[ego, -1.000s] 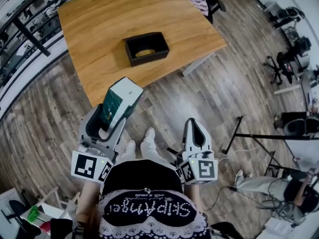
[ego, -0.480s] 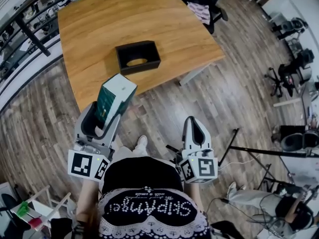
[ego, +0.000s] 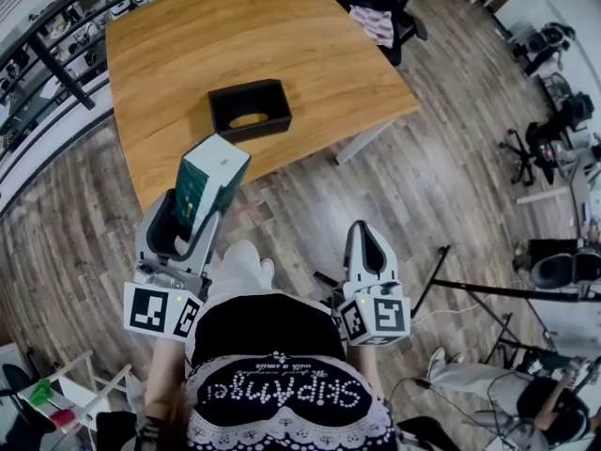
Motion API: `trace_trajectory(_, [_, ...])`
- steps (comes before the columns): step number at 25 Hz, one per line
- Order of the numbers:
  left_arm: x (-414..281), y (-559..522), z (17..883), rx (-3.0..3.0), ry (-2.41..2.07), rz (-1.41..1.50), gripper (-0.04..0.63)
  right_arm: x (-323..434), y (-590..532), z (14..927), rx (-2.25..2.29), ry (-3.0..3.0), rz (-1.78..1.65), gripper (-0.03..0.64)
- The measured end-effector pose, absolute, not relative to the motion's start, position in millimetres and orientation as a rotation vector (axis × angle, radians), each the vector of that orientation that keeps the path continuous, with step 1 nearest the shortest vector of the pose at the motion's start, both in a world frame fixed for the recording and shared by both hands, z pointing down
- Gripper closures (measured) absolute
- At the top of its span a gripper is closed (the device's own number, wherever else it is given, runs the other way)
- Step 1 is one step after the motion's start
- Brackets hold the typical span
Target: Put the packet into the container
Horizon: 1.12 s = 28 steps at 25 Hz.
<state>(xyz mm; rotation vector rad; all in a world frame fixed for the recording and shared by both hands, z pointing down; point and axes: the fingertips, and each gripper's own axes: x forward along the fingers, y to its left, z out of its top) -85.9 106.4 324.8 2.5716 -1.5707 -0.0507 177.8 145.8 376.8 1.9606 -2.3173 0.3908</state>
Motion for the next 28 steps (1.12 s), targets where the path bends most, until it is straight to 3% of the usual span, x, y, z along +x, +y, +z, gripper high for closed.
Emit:
trace_trajectory(15, [-84.3,94.2,325.4,2.571,-1.567,-0.051,0.265,183.6,139.2,379.1,1.986,-2.303,0.400,0.581])
trace_trajectory(28, [-83.5,-2.0,329.2,2.560,-1.537,-0.048,0.267,181.3,49.5,384.4,1.971,-2.271,0.439,0.581])
